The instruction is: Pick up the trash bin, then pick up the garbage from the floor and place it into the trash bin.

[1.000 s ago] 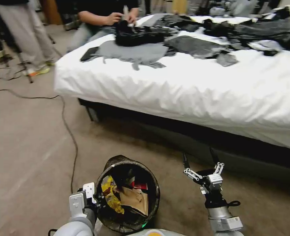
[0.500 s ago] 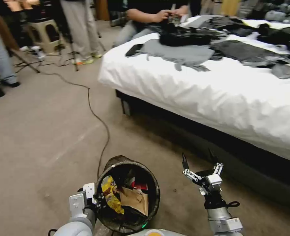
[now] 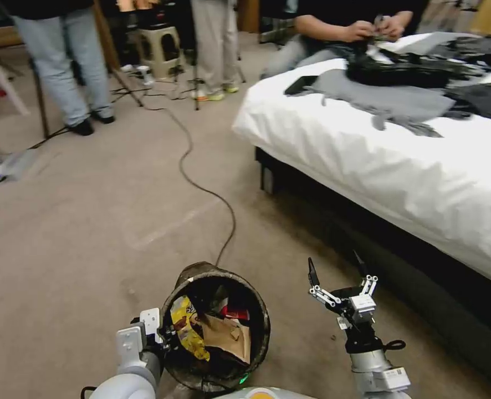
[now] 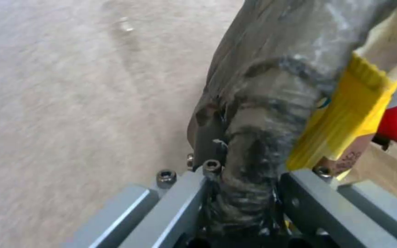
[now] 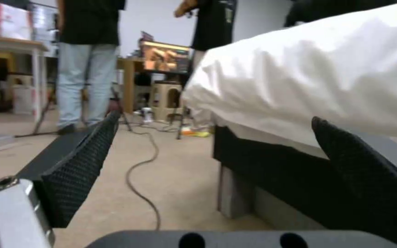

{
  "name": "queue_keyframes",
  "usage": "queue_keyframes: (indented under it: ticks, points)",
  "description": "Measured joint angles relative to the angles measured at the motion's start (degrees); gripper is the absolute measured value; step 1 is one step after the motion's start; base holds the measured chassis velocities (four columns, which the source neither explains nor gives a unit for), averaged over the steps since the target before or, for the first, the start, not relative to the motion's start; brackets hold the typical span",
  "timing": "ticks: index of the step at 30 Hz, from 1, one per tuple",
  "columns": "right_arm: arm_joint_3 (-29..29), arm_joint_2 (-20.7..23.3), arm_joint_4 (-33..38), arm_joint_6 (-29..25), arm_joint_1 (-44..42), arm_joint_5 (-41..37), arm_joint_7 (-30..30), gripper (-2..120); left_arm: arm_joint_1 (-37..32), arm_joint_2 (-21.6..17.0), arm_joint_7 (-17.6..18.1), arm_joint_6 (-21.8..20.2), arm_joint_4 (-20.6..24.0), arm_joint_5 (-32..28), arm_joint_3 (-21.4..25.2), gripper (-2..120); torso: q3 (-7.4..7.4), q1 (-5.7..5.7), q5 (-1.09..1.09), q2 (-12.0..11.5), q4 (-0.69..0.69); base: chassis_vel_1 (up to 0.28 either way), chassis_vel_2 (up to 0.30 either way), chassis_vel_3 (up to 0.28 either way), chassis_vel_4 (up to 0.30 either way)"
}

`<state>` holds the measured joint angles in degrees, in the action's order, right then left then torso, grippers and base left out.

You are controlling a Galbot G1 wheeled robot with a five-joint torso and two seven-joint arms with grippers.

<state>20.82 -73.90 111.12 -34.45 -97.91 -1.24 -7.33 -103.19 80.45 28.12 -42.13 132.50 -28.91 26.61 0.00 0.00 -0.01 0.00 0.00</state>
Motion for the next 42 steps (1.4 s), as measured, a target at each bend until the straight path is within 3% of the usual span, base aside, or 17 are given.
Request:
queue_keyframes:
  ticks: [26,35,42]
  points:
    - [0.0,-0.6,-0.1,-0.4,-0.6,0.3,0.1,100,1.3,0.4,0.0,0.0,1.4,-1.5,1.4,0,0.00,0.00,0.01,0.0,0.00,0.126,0.127,0.127,0.128]
    - [-0.1,-0.9,-0.1,-0.5,-0.6,0.6,0.2,100,2.0,0.7,-1.7,0.1,0.4,0.9,1.1,0,0.00,0.00,0.01,0.0,0.01,0.109,0.109,0.114,0.108]
    - [0.1,-0.9,-0.1,-0.5,-0.6,0.5,0.3,100,2.3,1.0,-2.9,3.8,-1.0,3.3,0.3,0,0.00,0.00,0.00,0.0,-0.02,0.017,0.017,0.017,0.016]
